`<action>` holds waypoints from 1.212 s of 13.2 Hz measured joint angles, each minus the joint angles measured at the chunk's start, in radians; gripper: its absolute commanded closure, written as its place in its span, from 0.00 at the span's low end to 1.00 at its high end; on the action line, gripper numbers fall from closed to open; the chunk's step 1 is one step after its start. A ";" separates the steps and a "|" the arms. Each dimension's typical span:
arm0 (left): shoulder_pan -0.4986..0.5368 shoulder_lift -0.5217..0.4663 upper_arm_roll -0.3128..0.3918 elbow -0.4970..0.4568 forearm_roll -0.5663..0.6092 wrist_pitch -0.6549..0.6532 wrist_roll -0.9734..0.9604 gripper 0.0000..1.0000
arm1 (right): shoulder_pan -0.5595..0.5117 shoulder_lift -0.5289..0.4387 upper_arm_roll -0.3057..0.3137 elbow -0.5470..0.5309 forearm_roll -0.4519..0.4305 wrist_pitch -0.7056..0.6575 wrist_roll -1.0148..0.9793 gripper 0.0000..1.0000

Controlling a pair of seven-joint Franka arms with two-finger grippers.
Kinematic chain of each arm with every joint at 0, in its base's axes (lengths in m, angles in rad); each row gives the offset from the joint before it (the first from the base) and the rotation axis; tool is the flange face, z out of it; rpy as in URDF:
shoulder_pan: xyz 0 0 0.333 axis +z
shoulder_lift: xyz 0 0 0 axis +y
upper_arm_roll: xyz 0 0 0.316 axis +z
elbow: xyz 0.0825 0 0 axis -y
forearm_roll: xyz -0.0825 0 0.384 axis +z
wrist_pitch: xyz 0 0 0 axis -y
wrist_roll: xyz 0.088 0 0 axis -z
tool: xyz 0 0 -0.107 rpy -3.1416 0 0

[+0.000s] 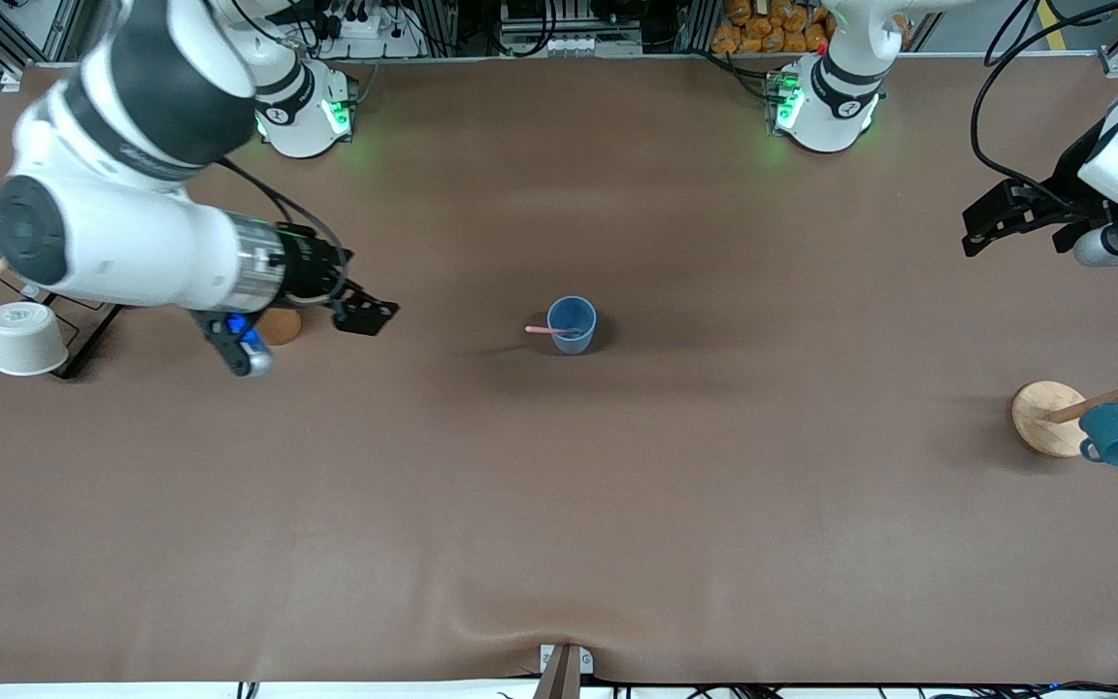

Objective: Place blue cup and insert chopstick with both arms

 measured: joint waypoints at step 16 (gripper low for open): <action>0.001 -0.004 0.004 0.000 0.000 0.000 0.001 0.00 | -0.272 -0.068 -0.002 0.009 -0.295 -0.131 -0.822 0.00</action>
